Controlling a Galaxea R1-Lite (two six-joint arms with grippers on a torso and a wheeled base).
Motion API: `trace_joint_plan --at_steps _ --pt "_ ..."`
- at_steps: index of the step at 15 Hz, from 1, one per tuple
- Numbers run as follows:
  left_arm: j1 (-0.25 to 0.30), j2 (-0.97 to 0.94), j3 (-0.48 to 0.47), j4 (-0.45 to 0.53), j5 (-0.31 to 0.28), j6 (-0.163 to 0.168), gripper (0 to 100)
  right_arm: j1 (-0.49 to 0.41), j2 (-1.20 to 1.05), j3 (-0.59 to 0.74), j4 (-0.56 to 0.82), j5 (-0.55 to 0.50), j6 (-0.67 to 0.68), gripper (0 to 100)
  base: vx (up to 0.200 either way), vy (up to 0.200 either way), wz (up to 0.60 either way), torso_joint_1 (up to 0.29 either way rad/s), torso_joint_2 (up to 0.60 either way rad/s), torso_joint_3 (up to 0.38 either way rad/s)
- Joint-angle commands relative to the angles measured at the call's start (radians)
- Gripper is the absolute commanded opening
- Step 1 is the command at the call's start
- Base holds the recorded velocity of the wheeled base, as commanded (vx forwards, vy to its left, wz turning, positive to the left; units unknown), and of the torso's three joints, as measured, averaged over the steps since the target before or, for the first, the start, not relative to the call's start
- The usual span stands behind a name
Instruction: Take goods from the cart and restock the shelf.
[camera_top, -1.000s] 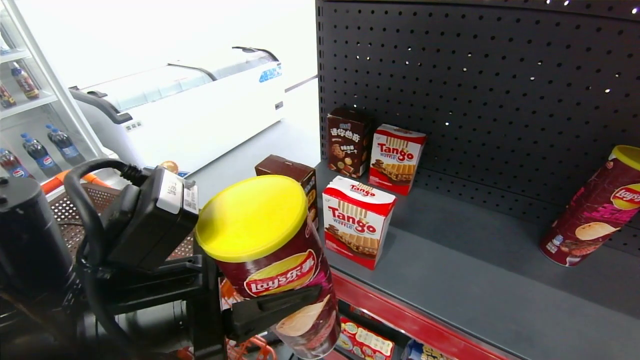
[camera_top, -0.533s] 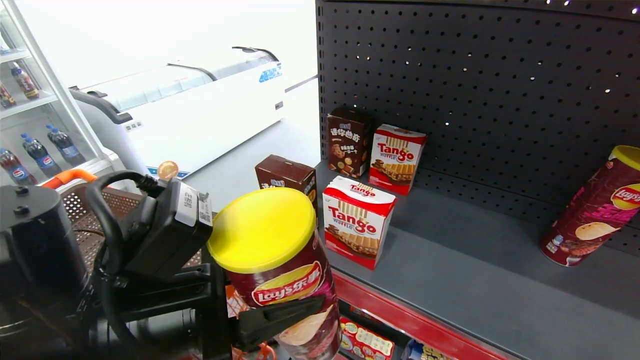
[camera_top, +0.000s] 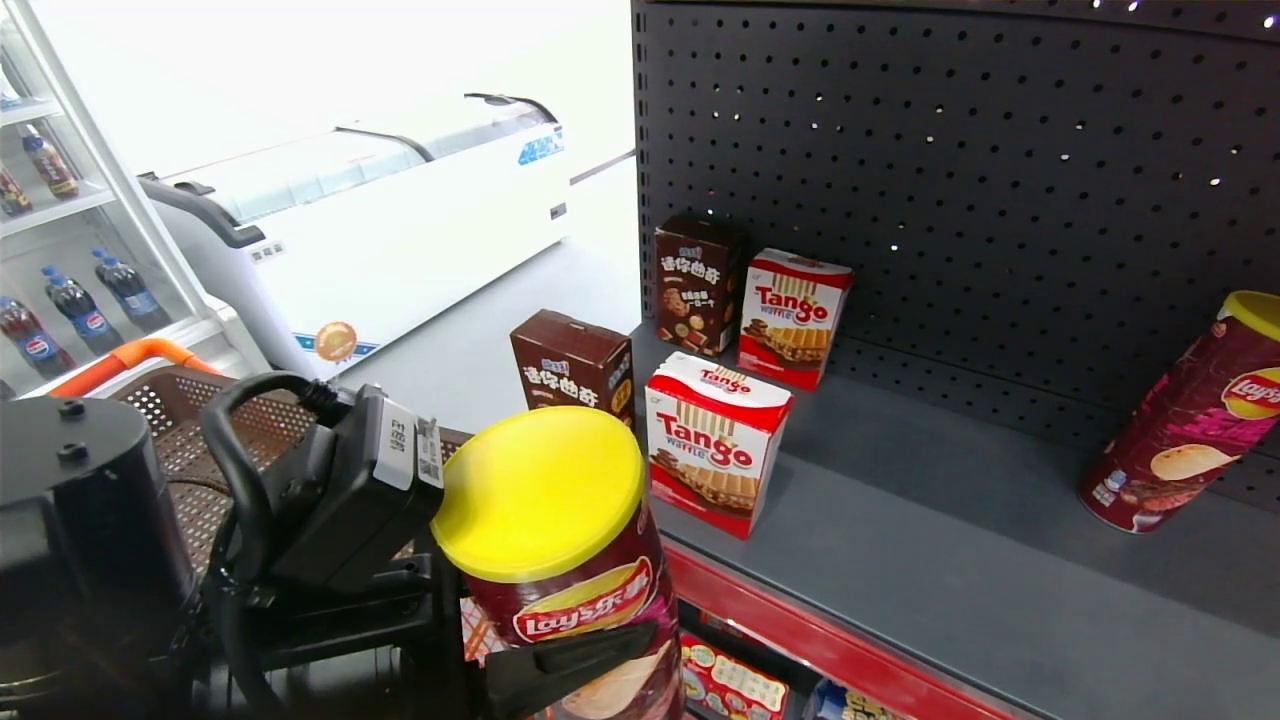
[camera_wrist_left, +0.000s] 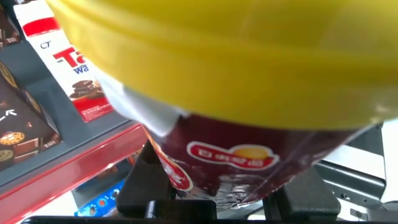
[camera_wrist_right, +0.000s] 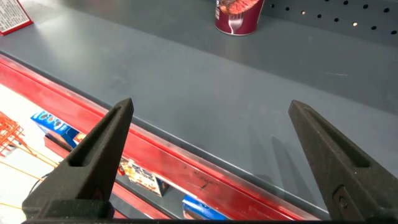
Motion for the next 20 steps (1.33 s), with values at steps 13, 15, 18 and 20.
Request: trace_joint_plan --at_steps 13,15,18,20 --pt "0.001 0.006 0.005 0.000 0.003 0.000 0 0.000 0.000 0.000 0.000 0.000 0.000 100 0.000 0.000 0.00 0.000 0.00 0.000" --pt "-0.002 -0.009 0.005 0.001 0.001 0.000 0 0.000 0.000 0.000 0.000 0.000 0.000 100 0.000 0.000 0.00 0.000 0.00 0.000" --pt "-0.011 -0.009 -0.004 0.000 0.001 0.000 0 0.000 0.000 0.000 0.000 0.002 0.000 100 0.000 0.000 0.00 0.000 0.00 0.000" --pt "-0.020 -0.009 -0.009 -0.002 0.000 0.000 0 0.000 0.000 0.000 0.000 0.002 0.000 100 0.000 0.000 0.00 0.000 0.00 0.000"
